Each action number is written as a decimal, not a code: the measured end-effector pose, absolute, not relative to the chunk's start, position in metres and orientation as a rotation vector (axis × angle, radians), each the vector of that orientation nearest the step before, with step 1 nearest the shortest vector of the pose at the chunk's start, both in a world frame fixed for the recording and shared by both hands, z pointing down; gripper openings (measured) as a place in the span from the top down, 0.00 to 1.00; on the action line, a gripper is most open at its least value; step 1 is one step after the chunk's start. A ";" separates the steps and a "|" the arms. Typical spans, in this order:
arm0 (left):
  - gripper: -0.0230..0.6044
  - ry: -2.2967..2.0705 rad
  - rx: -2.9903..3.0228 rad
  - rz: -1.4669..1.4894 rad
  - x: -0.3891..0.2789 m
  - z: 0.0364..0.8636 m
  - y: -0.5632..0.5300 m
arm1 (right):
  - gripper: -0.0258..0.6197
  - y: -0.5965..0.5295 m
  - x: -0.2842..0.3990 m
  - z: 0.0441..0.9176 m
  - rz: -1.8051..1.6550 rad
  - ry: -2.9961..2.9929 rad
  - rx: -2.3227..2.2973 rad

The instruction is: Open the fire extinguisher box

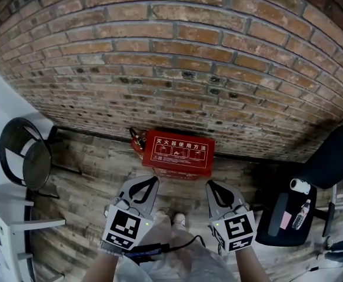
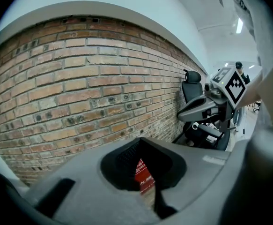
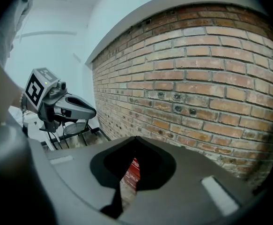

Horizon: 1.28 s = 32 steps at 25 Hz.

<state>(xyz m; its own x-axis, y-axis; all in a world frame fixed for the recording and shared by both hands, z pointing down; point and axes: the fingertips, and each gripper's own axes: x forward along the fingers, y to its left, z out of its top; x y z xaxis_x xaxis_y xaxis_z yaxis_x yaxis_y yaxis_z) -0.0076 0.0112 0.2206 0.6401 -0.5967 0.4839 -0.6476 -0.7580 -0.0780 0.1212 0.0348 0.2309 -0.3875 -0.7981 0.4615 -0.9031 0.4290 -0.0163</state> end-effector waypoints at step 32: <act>0.96 -0.960 2.509 0.872 -0.044 0.429 -0.029 | 0.95 -0.018 0.103 0.442 0.731 -2.172 1.360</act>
<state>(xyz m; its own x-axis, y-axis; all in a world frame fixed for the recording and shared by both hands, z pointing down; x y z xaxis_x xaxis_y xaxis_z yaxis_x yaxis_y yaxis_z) -0.0442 -0.0293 0.4291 0.5887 -0.4922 0.6412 -0.6851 -0.7249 0.0726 0.1027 -0.0176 0.4424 -0.3964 -0.6598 0.6384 -0.9115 0.3659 -0.1878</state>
